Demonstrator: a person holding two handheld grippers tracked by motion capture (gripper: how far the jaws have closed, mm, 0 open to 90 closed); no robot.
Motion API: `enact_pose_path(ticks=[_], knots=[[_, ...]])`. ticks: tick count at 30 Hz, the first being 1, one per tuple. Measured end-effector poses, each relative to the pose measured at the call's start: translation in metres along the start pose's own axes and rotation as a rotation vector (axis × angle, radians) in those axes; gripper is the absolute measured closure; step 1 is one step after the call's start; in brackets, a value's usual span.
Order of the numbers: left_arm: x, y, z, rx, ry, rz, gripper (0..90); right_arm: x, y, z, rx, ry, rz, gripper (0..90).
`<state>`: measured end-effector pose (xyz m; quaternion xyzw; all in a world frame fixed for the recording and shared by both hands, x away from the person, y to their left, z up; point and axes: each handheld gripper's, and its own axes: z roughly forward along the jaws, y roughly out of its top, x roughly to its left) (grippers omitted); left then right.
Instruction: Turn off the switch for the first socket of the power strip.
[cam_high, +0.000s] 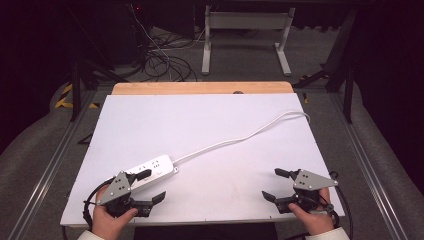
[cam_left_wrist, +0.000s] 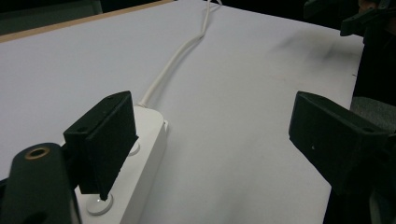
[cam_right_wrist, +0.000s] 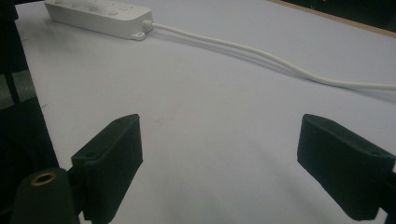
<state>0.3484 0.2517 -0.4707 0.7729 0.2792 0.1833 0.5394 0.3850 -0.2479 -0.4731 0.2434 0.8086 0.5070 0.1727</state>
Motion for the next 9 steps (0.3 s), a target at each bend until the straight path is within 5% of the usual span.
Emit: enact_pose_path(ticks=[9], knots=[[-0.0011, 0.0018, -0.0011, 0.020, 0.016, 0.037, 15.1, -0.0002, -0.0001, -0.0002, -0.001, 0.000, -0.001, 14.4]])
